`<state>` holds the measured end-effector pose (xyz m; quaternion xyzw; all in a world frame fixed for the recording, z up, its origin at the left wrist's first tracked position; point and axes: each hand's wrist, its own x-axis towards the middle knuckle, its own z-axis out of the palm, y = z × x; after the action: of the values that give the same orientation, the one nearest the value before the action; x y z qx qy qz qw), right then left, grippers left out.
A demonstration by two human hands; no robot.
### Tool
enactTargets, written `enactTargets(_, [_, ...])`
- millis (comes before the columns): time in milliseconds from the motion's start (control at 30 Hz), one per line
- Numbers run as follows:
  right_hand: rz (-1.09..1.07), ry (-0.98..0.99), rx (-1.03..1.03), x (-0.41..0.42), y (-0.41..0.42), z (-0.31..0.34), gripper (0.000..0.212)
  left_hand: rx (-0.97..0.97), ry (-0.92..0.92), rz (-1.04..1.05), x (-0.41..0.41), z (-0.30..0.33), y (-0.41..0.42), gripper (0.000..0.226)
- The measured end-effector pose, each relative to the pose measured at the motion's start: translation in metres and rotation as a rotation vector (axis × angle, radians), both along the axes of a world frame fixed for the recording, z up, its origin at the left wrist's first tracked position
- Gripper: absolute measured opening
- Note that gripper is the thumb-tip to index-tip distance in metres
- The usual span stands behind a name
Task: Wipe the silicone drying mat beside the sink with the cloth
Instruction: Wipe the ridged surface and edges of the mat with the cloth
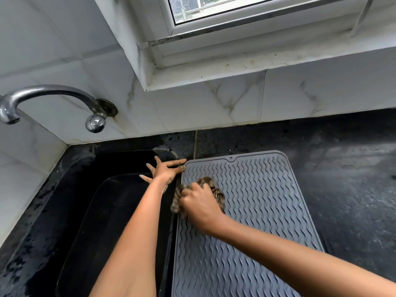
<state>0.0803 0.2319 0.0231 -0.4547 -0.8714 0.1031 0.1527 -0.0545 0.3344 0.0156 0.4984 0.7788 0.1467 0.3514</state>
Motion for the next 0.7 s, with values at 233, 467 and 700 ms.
enactTargets(233, [0.023, 0.188, -0.459, 0.014, 0.018, 0.036, 0.02, 0.012, 0.022, 0.036, 0.004, 0.003, 0.0, 0.034])
enactTargets(467, [-0.164, -0.132, -0.161, 0.005, 0.059, -0.004, 0.044, 0.039, 0.11, 0.028, 0.001, -0.004, 0.005, 0.032])
enactTargets(700, [0.088, -0.031, 0.03, 0.023, -0.08, -0.012, 0.026, 0.14, 0.173, -0.002, 0.008, 0.0, 0.004, 0.029])
